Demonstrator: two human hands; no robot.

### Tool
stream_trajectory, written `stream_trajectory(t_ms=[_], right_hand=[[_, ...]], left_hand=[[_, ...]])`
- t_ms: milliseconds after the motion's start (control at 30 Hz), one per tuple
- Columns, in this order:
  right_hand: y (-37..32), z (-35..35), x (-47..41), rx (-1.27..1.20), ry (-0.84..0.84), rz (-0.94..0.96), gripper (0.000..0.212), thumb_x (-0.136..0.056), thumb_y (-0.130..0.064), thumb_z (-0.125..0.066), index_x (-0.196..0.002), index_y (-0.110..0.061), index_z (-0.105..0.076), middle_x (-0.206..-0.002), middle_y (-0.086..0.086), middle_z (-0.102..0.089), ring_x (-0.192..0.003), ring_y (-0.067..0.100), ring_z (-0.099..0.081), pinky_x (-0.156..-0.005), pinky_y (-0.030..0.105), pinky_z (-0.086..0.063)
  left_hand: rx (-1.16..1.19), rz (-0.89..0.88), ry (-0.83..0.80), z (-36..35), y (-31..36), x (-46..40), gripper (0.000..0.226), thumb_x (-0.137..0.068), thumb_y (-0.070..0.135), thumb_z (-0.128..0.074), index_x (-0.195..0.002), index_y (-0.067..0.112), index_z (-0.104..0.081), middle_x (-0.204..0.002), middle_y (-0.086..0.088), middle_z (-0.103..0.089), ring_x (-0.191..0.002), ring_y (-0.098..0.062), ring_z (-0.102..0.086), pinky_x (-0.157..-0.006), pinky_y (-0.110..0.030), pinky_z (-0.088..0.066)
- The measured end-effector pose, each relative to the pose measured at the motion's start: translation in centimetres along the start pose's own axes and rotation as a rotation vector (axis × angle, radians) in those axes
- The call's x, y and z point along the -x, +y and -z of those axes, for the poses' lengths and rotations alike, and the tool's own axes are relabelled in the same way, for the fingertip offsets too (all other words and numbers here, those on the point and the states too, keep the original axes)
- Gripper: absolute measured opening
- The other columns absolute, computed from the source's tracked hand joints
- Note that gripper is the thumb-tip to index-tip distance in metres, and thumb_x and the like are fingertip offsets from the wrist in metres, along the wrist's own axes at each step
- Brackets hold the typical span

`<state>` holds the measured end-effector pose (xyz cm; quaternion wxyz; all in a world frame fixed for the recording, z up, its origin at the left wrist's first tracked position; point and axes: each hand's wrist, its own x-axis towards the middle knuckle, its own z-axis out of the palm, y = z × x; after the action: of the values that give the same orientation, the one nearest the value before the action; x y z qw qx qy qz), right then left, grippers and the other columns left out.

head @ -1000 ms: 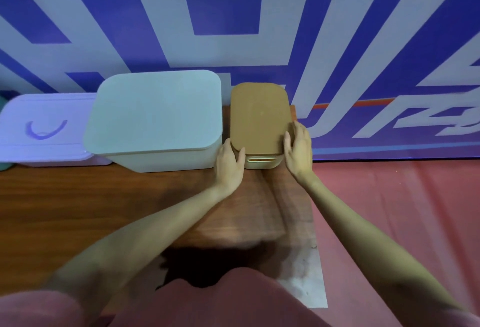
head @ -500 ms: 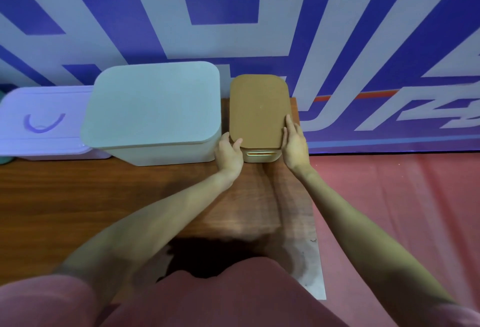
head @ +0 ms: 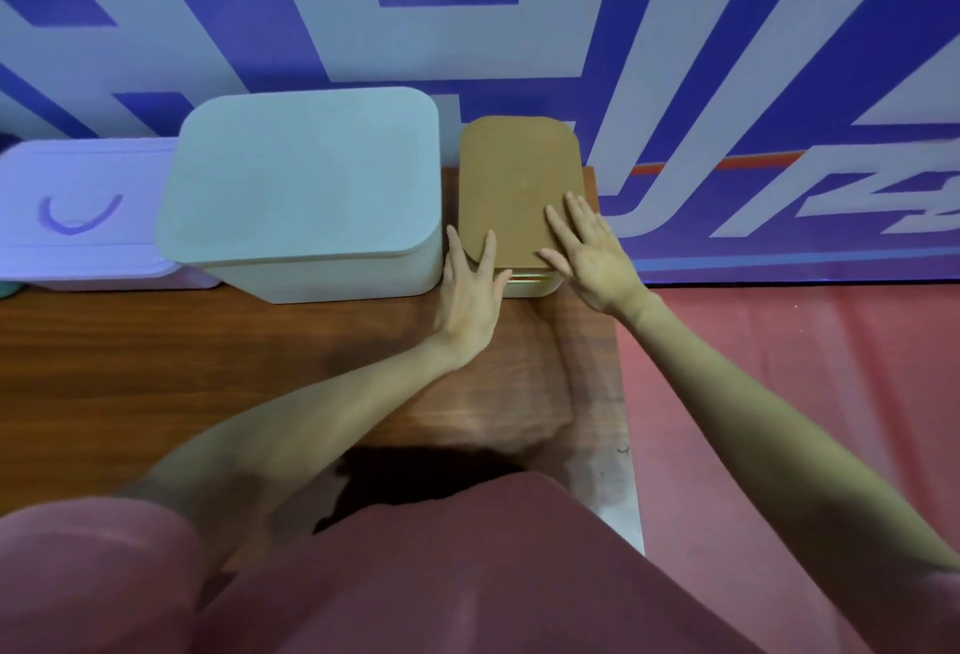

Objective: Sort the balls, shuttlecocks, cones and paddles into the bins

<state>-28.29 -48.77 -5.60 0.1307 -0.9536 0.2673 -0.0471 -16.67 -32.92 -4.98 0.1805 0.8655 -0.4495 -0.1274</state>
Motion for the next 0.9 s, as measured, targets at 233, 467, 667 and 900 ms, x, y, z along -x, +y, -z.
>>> stream_trajectory(t_ms=[233,467,667,900], right_hand=[[-0.3,-0.5,0.6,0.025,-0.049,-0.012,0.065,-0.092,-0.061,-0.013,-0.150,-0.033,-0.014,-0.158,0.018,-0.002,-0.147,0.031,-0.001,-0.117,0.050,-0.016],[-0.6,-0.3,0.8,0.039,-0.097,-0.060,0.065,-0.090,-0.064,-0.009,-0.149,-0.039,-0.008,-0.159,0.013,0.003,-0.147,0.026,0.004,-0.117,0.052,-0.016],[-1.7,0.9,0.6,0.024,-0.165,-0.119,0.061,-0.093,-0.061,-0.025,-0.149,-0.038,-0.013,-0.159,0.010,0.003,-0.147,0.024,0.004,-0.116,0.050,-0.012],[-3.9,4.6,0.1,-0.010,-0.171,-0.204,0.046,-0.092,-0.031,-0.054,-0.128,-0.005,-0.042,-0.130,0.018,-0.046,-0.126,0.036,-0.039,-0.105,0.044,-0.030]], left_hand=[[-0.517,-0.377,0.084,0.7,-1.9,-1.1,0.067,-0.082,-0.009,-0.001,-0.147,-0.004,-0.017,-0.154,-0.027,-0.017,-0.145,-0.034,-0.016,-0.119,-0.039,-0.008],[-0.671,-0.534,0.063,0.3,-3.5,-1.8,0.049,-0.093,0.001,-0.021,-0.135,-0.005,-0.045,-0.138,-0.025,-0.048,-0.131,-0.033,-0.045,-0.111,-0.039,-0.035],[-0.511,-0.401,-0.137,2.1,-2.5,-1.3,0.062,-0.100,0.037,-0.018,-0.146,-0.004,-0.023,-0.153,-0.024,-0.023,-0.144,-0.032,-0.019,-0.120,-0.039,-0.012],[-0.048,-0.330,-0.307,8.6,-1.9,-1.4,0.049,-0.096,0.017,-0.047,-0.143,0.008,-0.037,-0.143,-0.013,-0.043,-0.130,-0.027,-0.042,-0.107,-0.034,-0.035]])
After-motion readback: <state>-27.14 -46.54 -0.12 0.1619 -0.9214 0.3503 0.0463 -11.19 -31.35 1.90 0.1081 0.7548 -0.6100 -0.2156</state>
